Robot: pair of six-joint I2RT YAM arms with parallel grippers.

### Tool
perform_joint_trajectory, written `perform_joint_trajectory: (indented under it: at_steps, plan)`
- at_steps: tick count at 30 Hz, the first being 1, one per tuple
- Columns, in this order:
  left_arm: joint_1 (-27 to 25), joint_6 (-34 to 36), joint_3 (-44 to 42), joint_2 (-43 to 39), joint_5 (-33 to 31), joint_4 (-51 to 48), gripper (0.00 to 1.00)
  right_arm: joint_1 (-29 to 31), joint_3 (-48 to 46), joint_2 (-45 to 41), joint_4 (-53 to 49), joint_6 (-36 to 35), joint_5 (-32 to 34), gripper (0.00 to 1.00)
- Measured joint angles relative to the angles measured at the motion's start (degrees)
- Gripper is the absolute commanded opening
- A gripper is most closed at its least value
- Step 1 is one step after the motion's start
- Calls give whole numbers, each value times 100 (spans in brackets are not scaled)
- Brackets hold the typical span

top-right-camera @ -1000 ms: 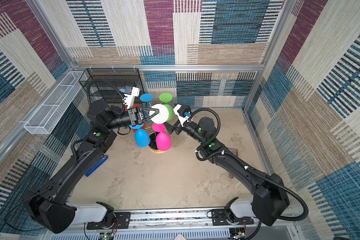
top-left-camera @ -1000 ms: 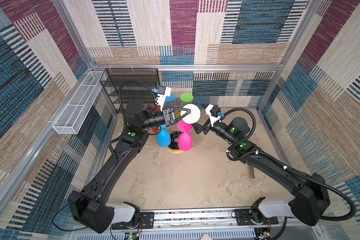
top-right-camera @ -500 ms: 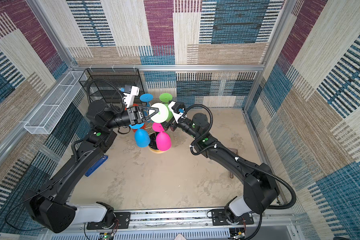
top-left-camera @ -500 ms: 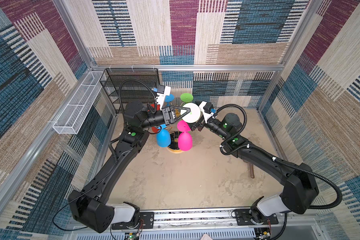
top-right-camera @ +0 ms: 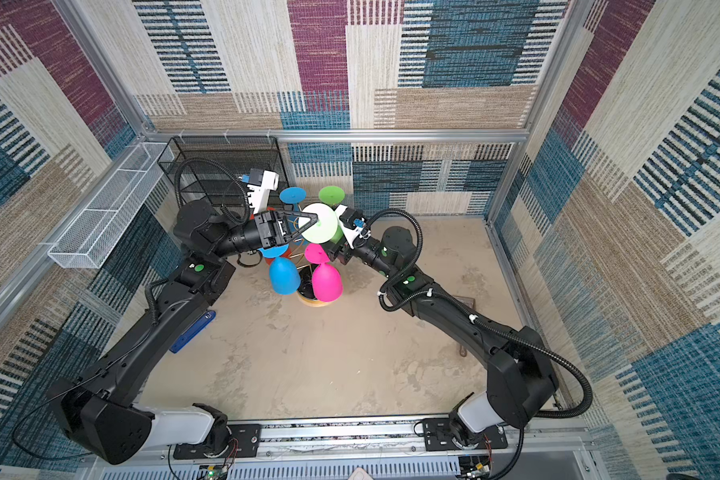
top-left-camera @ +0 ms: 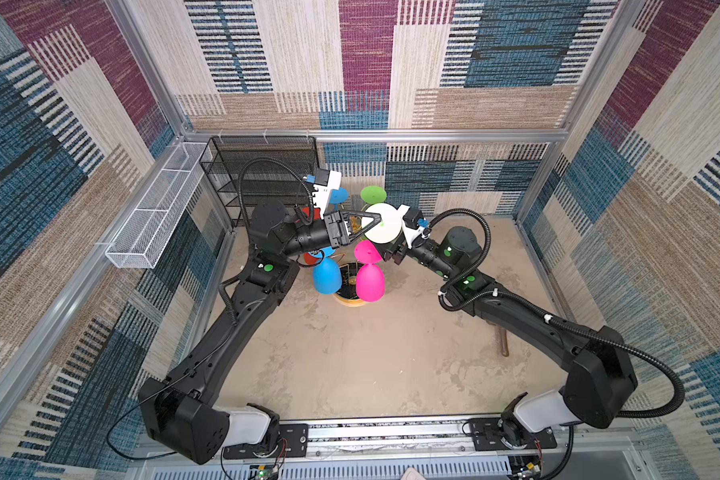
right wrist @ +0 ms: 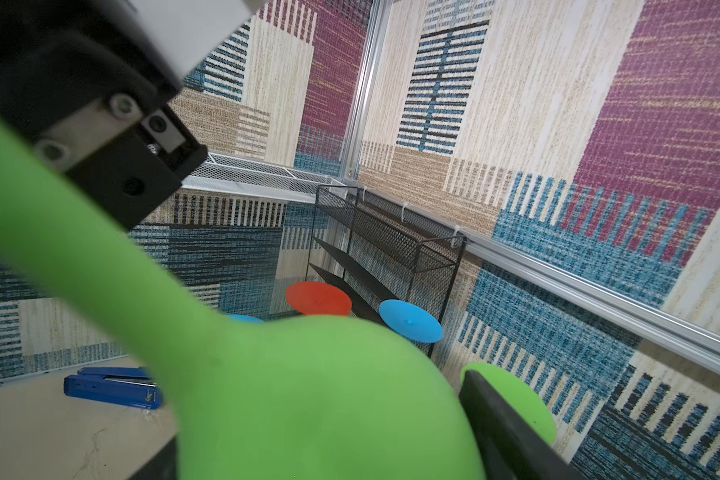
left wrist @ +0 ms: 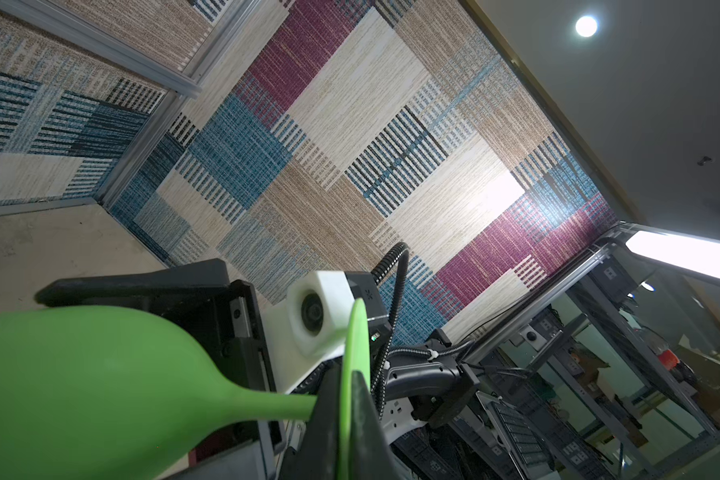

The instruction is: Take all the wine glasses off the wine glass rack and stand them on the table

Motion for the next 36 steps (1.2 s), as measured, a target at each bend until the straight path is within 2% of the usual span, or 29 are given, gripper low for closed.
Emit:
perform_joint_trajectory:
  at_steps: [1, 3, 9, 14, 20, 22, 26, 31, 36]
  plan:
    - [15, 4, -17, -11, 39, 7, 46, -11, 13, -26, -42, 74, 63, 72]
    - [42, 17, -46, -33, 48, 2, 53, -28, 42, -87, -146, 190, 129, 69]
    - [96, 514, -188, -306, -114, -199, 58, -28, 146, -407, -866, 516, 341, 59]
    - [101, 1495, -675, -769, -850, -437, 59, -28, 452, -824, -1908, 678, 577, 52]
    - [101, 2693, -1508, -1108, -2277, -210, 67, -26, 835, -1086, -3300, 732, 826, 45]
    - [96, 3191, -1530, -1091, -2557, -127, 67, -24, 990, -1086, -3803, 767, 872, 43]
    - [42, 4269, -1528, -1045, -2704, 79, 65, -24, 1161, -1086, -4548, 863, 892, 41]
    - [-85, 5805, -1725, -909, -2708, 479, 60, -24, 1276, -1062, -5226, 911, 894, 39]
    - [-111, 6972, -1805, -678, -2531, 846, 56, -24, 1327, -992, -5571, 927, 789, 37]
